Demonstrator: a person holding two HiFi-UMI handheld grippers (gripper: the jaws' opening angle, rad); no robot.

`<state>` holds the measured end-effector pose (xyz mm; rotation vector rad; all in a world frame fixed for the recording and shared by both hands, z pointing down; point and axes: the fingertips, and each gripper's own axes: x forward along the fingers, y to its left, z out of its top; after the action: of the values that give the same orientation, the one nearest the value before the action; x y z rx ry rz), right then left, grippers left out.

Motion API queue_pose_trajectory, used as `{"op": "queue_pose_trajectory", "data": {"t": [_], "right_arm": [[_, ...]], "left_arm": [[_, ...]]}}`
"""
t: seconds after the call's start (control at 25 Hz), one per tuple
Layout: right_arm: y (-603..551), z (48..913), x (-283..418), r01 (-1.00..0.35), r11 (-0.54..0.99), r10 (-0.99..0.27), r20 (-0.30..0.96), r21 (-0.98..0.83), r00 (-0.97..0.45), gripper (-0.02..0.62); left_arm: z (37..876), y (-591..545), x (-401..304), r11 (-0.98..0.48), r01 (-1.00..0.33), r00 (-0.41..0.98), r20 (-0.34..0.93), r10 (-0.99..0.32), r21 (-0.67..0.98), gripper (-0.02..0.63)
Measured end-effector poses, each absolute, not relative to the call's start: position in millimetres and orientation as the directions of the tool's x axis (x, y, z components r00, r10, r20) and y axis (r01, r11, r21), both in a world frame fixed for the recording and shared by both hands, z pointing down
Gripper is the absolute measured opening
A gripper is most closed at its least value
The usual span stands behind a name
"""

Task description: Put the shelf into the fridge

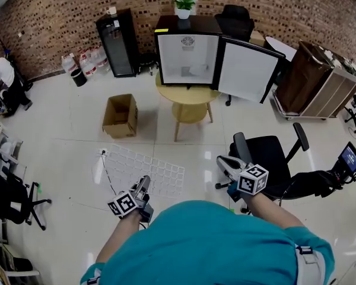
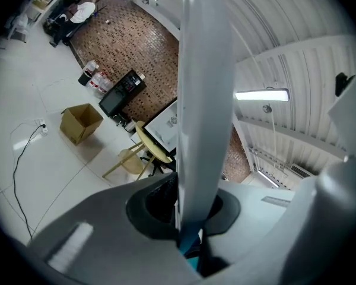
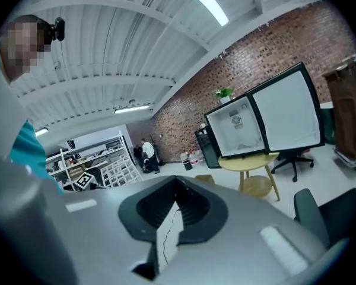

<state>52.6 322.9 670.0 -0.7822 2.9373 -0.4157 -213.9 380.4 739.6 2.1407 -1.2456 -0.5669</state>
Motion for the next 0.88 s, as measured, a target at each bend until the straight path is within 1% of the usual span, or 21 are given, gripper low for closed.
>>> {"op": "queue_pose_trajectory", "data": {"t": [0.12,0.24,0.44,0.64,0.88], "right_arm": [[299,665,13,-0.519,0.811,-0.533,0.023,-0.271,-0.846,0.002],[274,663,-16,-0.544,0.798,-0.549,0.06,-0.261,-0.834,0.002],[271,675,-44,-0.553,0.794,-0.546,0.105,-0.254,-0.831,0.002],[220,688,-37,-0.529,0.8,-0.526,0.094,-0.284,-0.845,0.002],[152,702,-3,-0.443,0.834,-0.448,0.063,-0.329,-0.892,0.002]], "left_arm": [[743,363,-260,-0.378,-0.629,0.488,-0.034,-0.872,0.679,0.032],[760,342,-296,-0.336,-0.647,0.487,0.032,-0.873,0.684,0.031],[776,340,-330,-0.307,-0.704,0.46,0.082,-0.884,0.64,0.031],[787,310,-321,-0.272,-0.724,0.439,0.12,-0.89,0.634,0.031],[767,258,-270,-0.229,-0.767,0.37,0.122,-0.921,0.599,0.032]]}}
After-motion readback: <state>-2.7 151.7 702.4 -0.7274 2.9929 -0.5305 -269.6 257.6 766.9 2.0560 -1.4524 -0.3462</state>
